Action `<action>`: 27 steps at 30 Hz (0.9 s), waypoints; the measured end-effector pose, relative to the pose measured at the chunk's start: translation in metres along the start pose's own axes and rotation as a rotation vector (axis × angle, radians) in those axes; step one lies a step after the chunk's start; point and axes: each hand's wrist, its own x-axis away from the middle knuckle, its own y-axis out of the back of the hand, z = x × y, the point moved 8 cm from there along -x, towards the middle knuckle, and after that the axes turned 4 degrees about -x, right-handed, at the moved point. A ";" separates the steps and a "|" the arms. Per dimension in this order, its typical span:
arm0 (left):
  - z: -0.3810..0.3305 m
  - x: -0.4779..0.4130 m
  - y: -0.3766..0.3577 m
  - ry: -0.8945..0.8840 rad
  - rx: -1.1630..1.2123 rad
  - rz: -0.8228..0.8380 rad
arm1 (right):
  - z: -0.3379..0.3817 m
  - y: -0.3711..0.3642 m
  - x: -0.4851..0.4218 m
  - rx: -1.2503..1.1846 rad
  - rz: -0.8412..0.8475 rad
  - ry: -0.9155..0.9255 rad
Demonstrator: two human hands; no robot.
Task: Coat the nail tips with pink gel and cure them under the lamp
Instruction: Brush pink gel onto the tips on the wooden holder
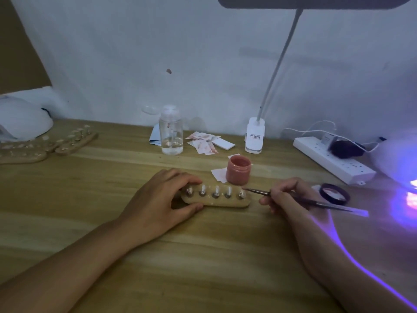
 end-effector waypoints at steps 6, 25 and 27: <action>0.000 0.001 0.001 -0.007 -0.008 -0.012 | 0.002 -0.005 0.002 0.053 0.020 0.010; 0.003 0.000 0.000 0.058 0.064 0.008 | 0.010 0.005 0.003 0.034 -0.068 0.082; 0.011 -0.002 0.000 0.127 0.158 0.003 | 0.021 0.001 0.007 0.120 -0.037 0.169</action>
